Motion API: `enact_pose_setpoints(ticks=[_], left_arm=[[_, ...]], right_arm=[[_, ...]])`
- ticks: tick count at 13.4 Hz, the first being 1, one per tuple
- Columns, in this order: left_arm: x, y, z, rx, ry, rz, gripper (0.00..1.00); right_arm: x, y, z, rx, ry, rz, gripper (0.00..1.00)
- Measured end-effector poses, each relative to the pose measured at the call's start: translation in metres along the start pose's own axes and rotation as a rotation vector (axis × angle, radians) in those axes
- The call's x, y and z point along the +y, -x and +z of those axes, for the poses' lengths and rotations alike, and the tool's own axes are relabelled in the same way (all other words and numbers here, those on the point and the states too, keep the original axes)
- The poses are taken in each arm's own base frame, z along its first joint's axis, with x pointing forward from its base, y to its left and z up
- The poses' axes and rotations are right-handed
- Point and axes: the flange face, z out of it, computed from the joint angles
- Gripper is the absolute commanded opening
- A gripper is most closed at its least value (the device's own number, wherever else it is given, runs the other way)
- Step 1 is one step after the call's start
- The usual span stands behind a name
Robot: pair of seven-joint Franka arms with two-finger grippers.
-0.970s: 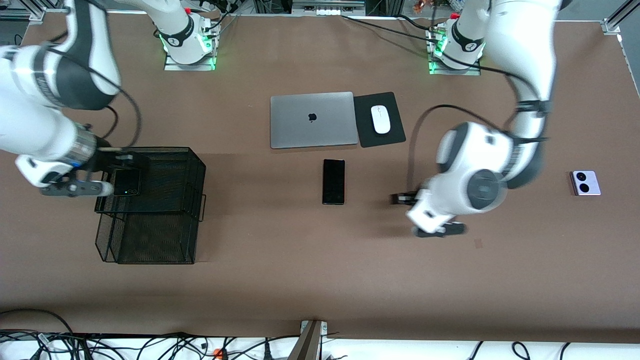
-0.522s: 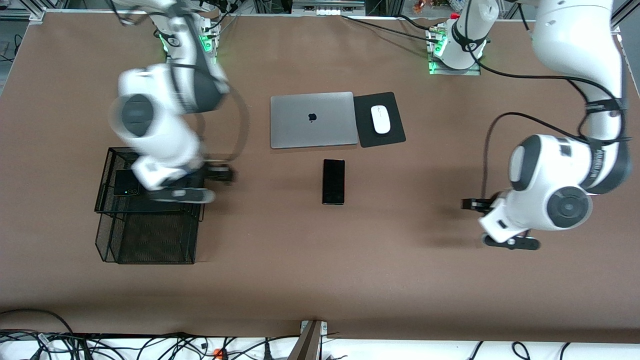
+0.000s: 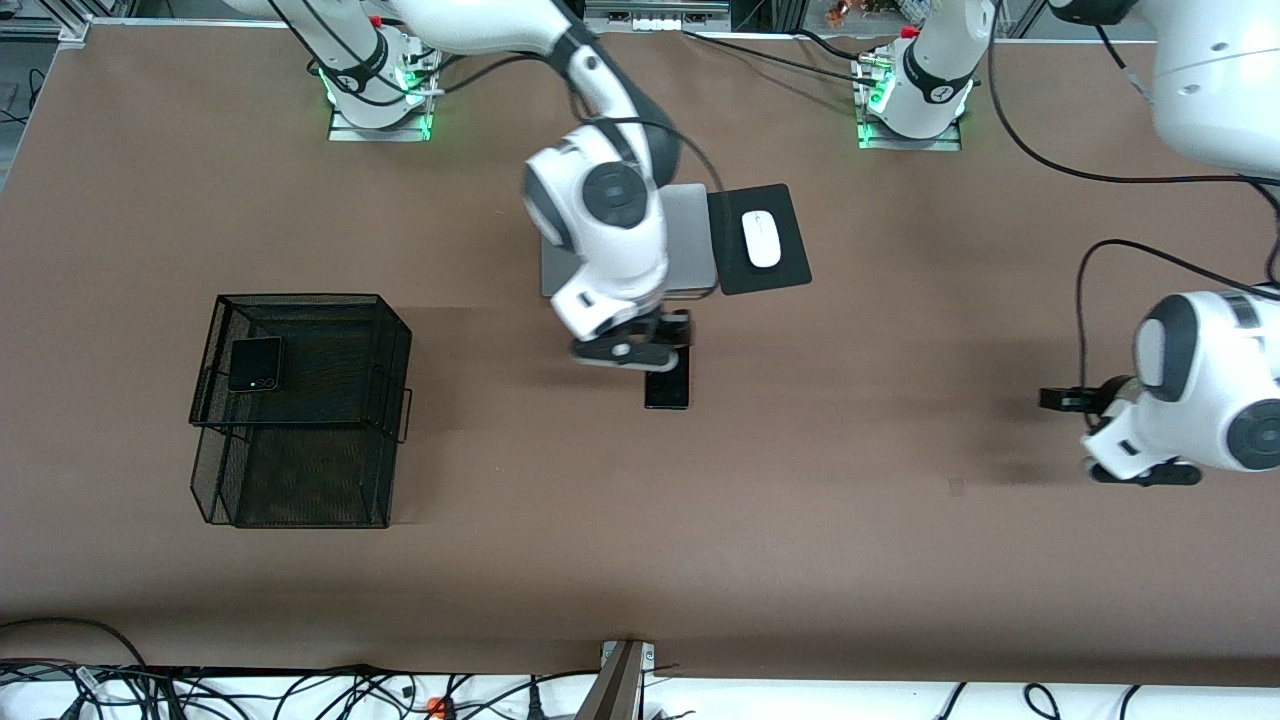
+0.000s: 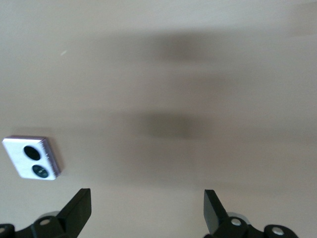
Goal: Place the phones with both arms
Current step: 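Grasp the long phone and lavender phone with the right and left grippers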
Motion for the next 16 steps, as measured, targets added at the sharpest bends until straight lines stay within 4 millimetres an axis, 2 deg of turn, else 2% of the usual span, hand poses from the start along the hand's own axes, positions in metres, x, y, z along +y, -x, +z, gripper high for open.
enact_pose_setpoints(ticks=[1,3,5,7,10,16], left_arm=[[-0.024,0.002,0.01,-0.012,0.015,-0.019,1.0],[-0.07,0.007,0.031,-0.017,0.042,-0.023,1.0],[-0.111,0.008,0.052,0.021,0.058,0.001,1.0],[-0.145,0.006,0.081,0.065,0.064,0.048,1.0],[-0.172,0.004,0.122,0.076,0.068,0.095,1.0],[-0.207,0.018,0.136,0.082,0.077,0.13,1.0]], right_arm=[[-0.014,0.014,0.013,0.014,-0.011,0.004,1.0],[-0.028,0.034,0.041,0.024,-0.011,-0.002,1.0],[-0.026,0.041,0.072,0.03,0.011,-0.016,1.0],[-0.019,0.041,0.096,0.054,0.056,-0.047,1.0],[-0.011,0.041,0.114,0.059,0.096,-0.087,1.0],[-0.003,0.043,0.131,0.074,0.082,-0.1,1.0]])
